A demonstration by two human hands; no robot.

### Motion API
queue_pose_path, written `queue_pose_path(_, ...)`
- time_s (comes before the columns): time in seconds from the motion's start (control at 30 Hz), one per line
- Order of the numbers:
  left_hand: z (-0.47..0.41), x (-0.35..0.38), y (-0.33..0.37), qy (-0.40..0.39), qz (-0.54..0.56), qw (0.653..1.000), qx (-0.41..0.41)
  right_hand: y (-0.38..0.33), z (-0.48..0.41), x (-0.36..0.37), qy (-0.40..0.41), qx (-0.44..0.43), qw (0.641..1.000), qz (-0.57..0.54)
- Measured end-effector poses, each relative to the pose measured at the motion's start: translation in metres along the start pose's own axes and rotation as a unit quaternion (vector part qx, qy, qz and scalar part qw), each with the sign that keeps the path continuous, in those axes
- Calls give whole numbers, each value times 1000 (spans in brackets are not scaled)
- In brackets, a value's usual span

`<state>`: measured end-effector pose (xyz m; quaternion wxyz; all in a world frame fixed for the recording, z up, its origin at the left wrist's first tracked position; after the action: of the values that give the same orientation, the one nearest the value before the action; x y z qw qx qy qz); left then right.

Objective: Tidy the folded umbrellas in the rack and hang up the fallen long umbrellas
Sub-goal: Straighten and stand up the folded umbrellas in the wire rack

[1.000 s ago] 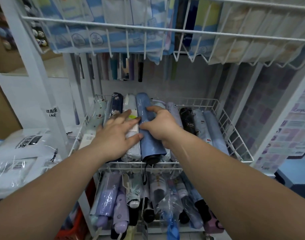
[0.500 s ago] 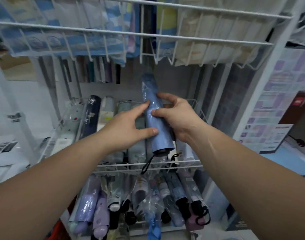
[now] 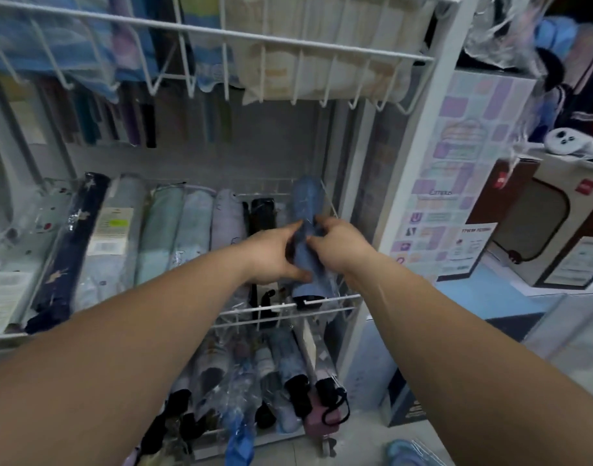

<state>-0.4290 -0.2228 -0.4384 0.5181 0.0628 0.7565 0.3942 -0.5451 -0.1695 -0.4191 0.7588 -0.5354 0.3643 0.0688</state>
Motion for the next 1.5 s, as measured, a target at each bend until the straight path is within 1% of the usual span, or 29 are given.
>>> queue_pose_path(0.07,-4,3,-7,-13,-10,1000,-9,5,1,1,-2,0,1000,16)
queue_pose_path(0.2,-9,2,-6,-7,33,999,0,15,1,-2,-2,-15,1000,15)
queue_pose_path(0.4,-15,5,10,70,128,988,39,11,10,-9,21,-26,998,-61)
queue_pose_path(0.47,-14,6,10,87,151,984,44,9,13,-10,21,-32,999,-34)
queue_pose_path(0.53,-11,8,9,73,133,988,42,8,19,-9,17,-41,998,43)
queue_pose_path(0.6,-8,11,8,56,97,993,36,8,23,-8,11,-44,995,87)
queue_pose_path(0.77,0,12,5,25,90,995,23,11,33,-9,7,-35,995,97)
queue_pose_path(0.87,5,13,9,8,66,998,17,15,37,-8,1,-32,995,91)
queue_pose_path(0.9,8,14,10,9,81,997,13,16,37,-7,-1,-30,996,84)
queue_pose_path(0.97,11,16,15,27,135,990,6,16,40,-7,8,-28,997,74)
queue_pose_path(1.07,10,17,24,84,216,973,9,11,41,-11,51,-45,995,77)
queue_pose_path(1.13,6,16,26,113,234,966,5,6,43,-14,70,-59,992,85)
queue_pose_path(1.17,5,17,26,111,219,969,4,5,44,-15,69,-62,991,96)
queue_pose_path(1.23,6,23,25,71,156,985,8,8,44,-13,54,-52,985,154)
queue_pose_path(1.3,9,28,22,38,107,994,4,11,46,-11,40,-41,975,214)
queue_pose_path(1.43,11,29,20,-37,61,997,4,11,52,-18,42,-46,973,221)
queue_pose_path(1.47,10,27,19,-44,53,998,1,12,53,-19,38,-42,974,217)
queue_pose_path(1.5,9,24,16,-35,43,998,-5,13,55,-21,33,-38,977,207)
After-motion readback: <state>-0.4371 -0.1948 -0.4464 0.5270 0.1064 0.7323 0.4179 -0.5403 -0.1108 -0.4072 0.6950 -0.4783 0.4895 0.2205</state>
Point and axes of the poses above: each hand's wrist, its own z-axis away from the middle knuckle, its own x-axis out of the palm, y = z × x, the point moved 5 cm from there along -z, towards the middle knuckle, and after that the axes turned 15 degrees about x, right-handed, at the moved point
